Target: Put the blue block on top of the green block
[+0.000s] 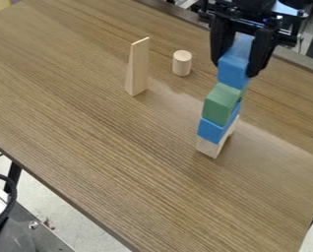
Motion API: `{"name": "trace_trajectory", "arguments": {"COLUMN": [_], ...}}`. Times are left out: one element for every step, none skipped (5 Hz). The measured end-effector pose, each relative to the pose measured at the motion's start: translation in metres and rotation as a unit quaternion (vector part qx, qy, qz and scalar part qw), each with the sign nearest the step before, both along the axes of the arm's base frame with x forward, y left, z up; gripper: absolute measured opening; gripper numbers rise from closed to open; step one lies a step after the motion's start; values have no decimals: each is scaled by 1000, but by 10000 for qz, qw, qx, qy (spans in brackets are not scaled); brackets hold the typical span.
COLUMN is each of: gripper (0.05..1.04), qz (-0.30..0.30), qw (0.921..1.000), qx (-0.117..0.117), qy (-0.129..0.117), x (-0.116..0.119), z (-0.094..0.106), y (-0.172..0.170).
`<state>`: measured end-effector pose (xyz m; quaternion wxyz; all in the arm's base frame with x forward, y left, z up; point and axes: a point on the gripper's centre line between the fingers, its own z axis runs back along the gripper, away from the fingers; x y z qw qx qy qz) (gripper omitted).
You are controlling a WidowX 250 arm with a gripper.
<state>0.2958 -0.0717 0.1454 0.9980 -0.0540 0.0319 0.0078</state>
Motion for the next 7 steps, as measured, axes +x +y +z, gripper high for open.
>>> {"name": "trace_trajectory", "arguments": {"gripper": [565,564,564,564,564,564,566], "qz": [-12,23,106,189,304,333,356], "qw": [10000,10000,9998,9993,9988,9987,9985], "qx": [-13,-72,-37,-47,-69,-59,-55], "qy": [16,27,179,312,384,394,404], "x": [0,0,1,2,4,4,3], "z": [-1,0,-9,-16,-20,-20,-21], "y": [0,-1,2,6,11,12,12]}}
